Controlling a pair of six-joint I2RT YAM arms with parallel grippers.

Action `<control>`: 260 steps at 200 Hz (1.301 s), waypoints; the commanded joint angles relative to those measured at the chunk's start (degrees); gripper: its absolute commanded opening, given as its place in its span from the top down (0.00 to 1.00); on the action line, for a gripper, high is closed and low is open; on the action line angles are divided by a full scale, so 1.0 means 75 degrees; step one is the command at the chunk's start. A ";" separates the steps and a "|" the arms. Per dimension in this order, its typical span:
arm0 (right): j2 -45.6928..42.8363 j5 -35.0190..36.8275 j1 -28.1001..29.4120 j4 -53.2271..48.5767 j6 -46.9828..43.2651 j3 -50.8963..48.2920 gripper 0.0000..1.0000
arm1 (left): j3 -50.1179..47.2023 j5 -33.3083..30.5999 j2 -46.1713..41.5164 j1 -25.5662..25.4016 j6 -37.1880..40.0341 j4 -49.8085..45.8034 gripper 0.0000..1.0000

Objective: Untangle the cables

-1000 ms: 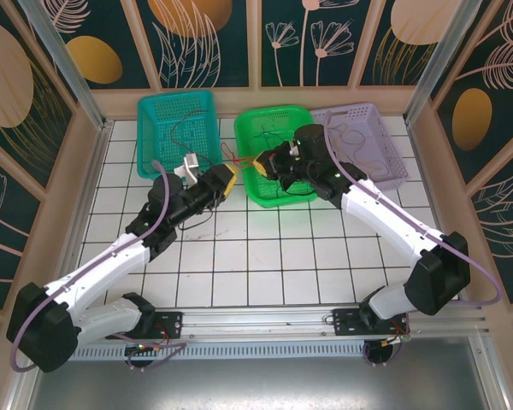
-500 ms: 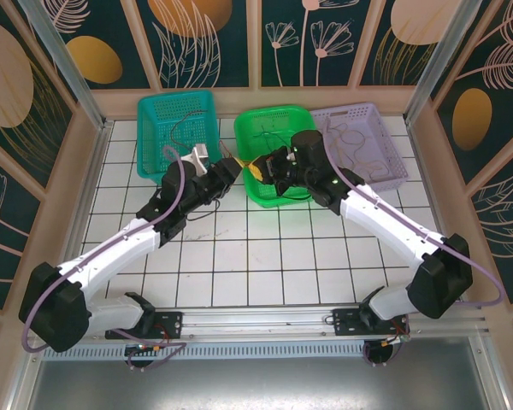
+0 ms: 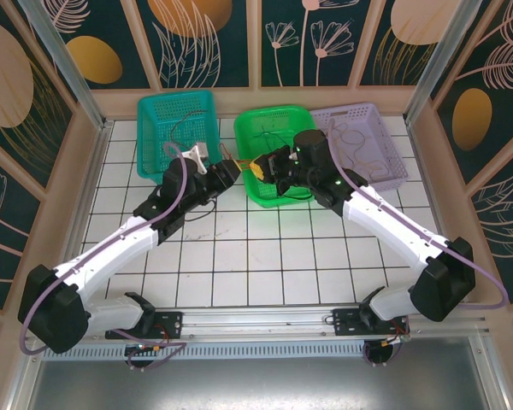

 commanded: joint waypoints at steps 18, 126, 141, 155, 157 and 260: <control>-0.0071 -0.0154 -0.0009 0.0324 0.0282 -0.0076 1.00 | 0.0353 0.0112 0.0349 -0.0028 0.0171 0.0545 0.68; -0.0123 -0.0135 -0.0980 -0.0411 -0.3092 0.0275 1.00 | -0.0080 0.0658 -0.0405 -0.0037 0.1226 -0.0419 1.00; 0.0030 -0.0120 -0.0983 -0.0952 -0.4741 0.0669 1.00 | -0.0374 0.1074 -0.0757 -0.0027 0.1510 -0.0602 1.00; 0.0131 -0.0124 -0.1293 -0.1308 -0.5900 0.0900 1.00 | -0.0583 0.1489 -0.1020 -0.0034 0.1645 -0.0737 1.00; 0.0146 -0.0157 -0.1318 -0.1338 -0.5989 0.0911 1.00 | -0.0614 0.1534 -0.1042 -0.0031 0.1663 -0.0765 1.00; -0.0341 -0.0005 -0.1771 -0.0312 -0.9308 0.0362 1.00 | -0.1184 0.3345 -0.1684 -0.0027 0.1643 -0.1050 1.00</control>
